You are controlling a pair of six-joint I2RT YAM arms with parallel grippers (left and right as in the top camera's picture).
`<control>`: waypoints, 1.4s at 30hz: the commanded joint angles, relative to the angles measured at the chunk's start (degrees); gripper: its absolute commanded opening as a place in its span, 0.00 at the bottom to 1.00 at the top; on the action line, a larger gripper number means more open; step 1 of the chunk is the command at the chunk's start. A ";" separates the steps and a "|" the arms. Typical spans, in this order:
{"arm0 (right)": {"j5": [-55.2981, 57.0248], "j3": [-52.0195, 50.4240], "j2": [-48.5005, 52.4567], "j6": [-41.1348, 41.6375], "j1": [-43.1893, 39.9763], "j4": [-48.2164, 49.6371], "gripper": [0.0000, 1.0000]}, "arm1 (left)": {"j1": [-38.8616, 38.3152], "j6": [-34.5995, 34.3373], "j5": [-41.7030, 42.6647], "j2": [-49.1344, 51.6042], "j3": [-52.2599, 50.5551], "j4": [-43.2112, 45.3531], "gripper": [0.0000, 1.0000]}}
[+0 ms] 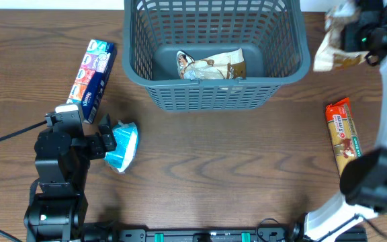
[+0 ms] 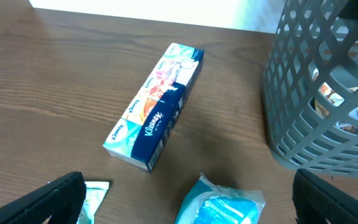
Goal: Pack container
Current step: 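Grasp the second brown snack bag with the right gripper, then carry the bag into the basket and release it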
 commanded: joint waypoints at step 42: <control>-6.32 1.44 0.04 -36.74 35.39 -4.50 0.01 | -0.22 0.74 -0.42 -0.11 1.27 -4.61 0.99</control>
